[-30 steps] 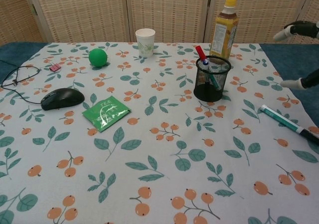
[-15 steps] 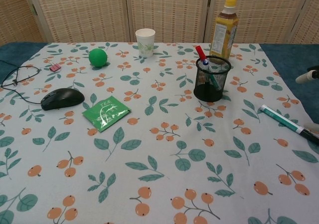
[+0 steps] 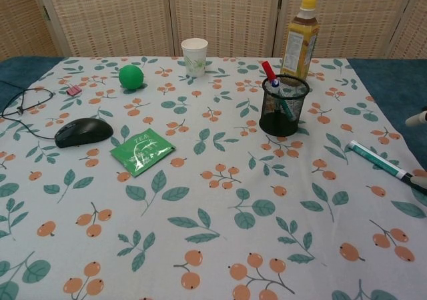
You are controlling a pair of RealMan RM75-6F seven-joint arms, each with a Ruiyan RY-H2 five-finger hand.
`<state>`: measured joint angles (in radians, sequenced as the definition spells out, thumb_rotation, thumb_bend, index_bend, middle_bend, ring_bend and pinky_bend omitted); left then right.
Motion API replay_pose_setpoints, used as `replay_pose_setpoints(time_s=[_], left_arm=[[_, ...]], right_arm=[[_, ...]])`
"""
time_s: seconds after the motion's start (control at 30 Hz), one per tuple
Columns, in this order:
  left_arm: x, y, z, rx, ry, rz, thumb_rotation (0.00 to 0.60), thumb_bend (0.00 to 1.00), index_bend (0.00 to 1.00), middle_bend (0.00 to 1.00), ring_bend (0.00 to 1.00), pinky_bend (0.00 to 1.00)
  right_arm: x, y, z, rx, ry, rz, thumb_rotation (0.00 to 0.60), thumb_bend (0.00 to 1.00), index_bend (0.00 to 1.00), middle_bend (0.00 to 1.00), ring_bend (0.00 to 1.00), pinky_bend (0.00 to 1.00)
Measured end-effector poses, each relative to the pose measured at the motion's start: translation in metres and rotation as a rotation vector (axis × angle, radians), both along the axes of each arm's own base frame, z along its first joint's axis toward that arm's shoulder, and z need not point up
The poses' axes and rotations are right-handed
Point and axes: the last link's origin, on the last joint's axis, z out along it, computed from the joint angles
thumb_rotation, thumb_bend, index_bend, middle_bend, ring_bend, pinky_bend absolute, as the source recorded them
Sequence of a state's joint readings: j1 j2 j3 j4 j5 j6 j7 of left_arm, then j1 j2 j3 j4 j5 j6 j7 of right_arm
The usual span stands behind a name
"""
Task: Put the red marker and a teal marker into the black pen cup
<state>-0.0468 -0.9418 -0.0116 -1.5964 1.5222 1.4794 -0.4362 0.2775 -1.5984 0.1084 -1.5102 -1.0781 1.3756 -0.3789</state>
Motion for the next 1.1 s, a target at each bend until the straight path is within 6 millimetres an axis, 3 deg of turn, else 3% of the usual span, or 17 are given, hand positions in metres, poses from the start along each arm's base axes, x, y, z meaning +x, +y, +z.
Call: replay_pose_setpoints(time_s=[0.67,1.1], left_arm=[[-0.002,0.000,0.000,0.000,0.002,0.010,0.600,0.27,0.00,0.08,0.04,0.22],[-0.005,0.001,0.000,0.004,0.012,0.031,0.600,0.27,0.00,0.08,0.04,0.22]], right_arm=[[-0.020,-0.009,-0.013,0.040,0.025,-0.068,0.600,0.23,0.17,0.00,0.00,0.00],[-0.030,-0.030,-0.001,0.020,0.041,-0.100,0.600,0.23,0.17,0.00,0.00,0.00]])
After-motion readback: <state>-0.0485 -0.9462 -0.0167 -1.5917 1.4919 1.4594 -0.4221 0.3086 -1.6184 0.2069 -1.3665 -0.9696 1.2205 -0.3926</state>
